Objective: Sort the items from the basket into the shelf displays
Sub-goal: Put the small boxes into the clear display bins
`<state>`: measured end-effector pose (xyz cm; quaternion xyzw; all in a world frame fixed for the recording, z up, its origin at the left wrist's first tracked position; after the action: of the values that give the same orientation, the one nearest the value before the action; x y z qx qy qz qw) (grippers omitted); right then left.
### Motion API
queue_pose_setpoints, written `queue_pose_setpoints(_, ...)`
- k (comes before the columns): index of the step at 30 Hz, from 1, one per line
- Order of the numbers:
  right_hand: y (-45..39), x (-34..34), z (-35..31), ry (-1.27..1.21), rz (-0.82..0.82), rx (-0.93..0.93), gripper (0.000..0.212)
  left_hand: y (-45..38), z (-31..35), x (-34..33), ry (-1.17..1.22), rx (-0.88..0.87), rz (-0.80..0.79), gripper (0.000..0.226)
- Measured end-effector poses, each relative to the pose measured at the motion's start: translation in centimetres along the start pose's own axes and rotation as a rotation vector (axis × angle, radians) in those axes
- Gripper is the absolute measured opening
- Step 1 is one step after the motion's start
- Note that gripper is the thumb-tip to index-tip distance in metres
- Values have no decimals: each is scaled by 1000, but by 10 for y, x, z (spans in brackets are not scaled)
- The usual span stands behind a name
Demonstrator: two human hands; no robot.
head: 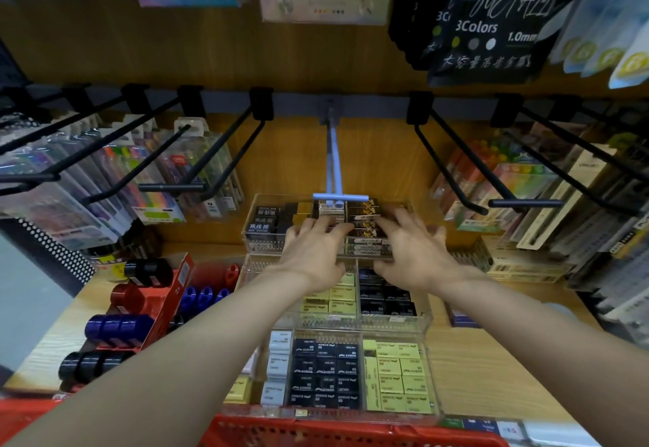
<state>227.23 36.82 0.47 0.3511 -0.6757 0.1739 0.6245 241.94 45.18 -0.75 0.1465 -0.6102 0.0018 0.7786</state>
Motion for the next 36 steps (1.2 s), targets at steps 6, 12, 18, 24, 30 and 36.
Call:
queue_pose_setpoints(6, -24, 5, 3, 18, -171, 24, 97, -3, 0, 0, -47, -19, -41, 75)
queue_pose_setpoints(12, -32, 1, -9, 47, -212, -16, 101, -7, 3, -2, -80, 11, -4, 79)
queue_pose_setpoints(18, 23, 1, -15, -82, 37, 105, 83, 41, -7, -1, -80, -30, 48, 74)
queue_pose_setpoints(24, 160, -81, -28, -1, -25, 409, 27, 173, -2, -58, -110, -360, 67, 21)
queue_pose_setpoints(30, 212, -190, -17, -118, -604, 71, 35, 225, -1, -174, 5, -93, -538, 29)
queue_pose_setpoints(36, 226, -284, 5, -141, -770, -86, 44, 231, -11, -286, 235, 128, -819, 45)
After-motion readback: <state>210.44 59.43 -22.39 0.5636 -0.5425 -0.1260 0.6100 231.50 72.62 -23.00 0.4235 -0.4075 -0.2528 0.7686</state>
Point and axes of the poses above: each hand's wrist, its own y-axis away from the middle knuckle, its own x-axis out of the back of the hand, z = x × y, the point moved 2 cm from there along -y, towards the middle knuckle, and after that the axes turned 12 degrees about -z, right-handed, at the moved point
